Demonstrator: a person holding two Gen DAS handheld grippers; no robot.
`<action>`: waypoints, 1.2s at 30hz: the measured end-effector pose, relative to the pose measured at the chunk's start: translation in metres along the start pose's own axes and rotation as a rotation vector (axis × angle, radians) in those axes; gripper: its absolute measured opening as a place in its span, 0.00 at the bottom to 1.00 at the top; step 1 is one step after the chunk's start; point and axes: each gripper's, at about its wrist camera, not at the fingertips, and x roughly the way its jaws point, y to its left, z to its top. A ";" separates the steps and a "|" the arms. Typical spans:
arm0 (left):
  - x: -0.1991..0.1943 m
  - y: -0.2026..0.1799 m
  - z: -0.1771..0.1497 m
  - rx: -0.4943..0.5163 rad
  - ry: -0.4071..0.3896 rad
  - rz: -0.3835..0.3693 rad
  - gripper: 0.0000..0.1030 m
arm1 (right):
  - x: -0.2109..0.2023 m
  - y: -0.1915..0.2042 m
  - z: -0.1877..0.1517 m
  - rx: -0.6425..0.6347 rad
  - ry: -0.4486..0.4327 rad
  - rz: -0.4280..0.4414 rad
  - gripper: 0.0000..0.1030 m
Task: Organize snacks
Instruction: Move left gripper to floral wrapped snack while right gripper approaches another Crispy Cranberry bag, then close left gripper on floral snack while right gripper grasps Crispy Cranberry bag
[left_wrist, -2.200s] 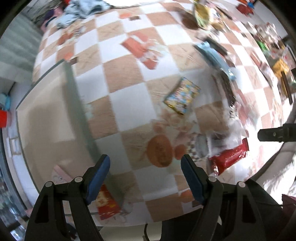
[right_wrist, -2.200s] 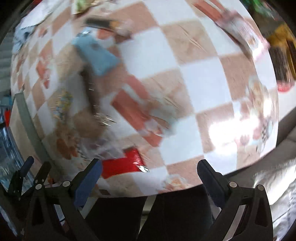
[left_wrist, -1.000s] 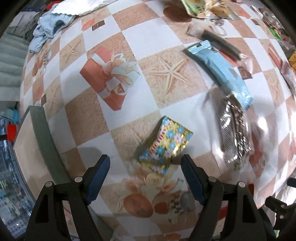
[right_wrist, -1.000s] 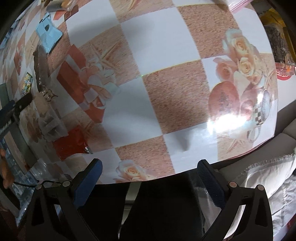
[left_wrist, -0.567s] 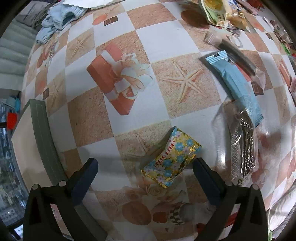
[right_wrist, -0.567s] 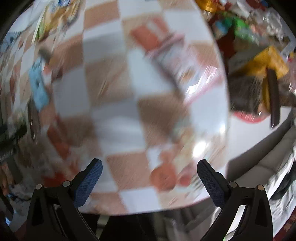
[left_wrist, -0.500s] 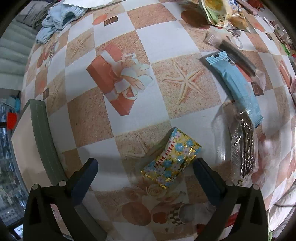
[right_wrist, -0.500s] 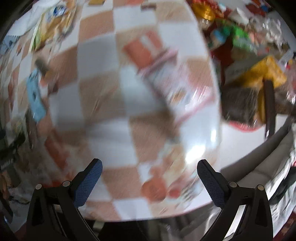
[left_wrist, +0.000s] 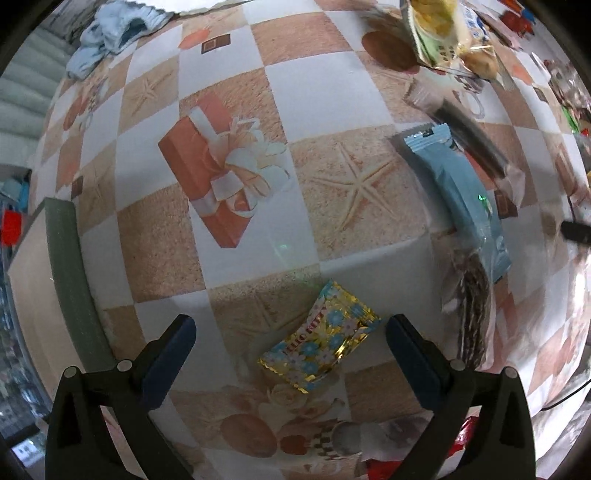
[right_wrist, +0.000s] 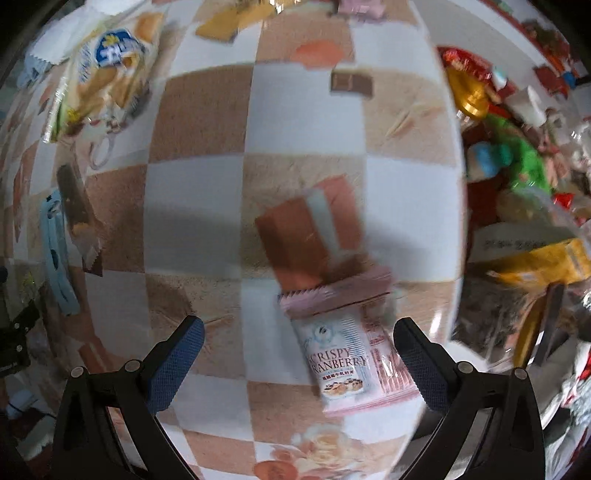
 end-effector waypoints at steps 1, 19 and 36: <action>0.002 0.002 0.000 -0.005 0.000 -0.008 1.00 | 0.004 0.002 -0.002 0.012 0.013 0.013 1.00; 0.016 0.068 -0.027 -0.069 0.018 -0.054 1.00 | 0.008 0.082 -0.076 0.146 0.052 0.193 1.00; 0.003 0.058 -0.010 0.030 -0.049 0.051 1.00 | -0.001 -0.058 -0.057 0.631 -0.025 0.168 1.00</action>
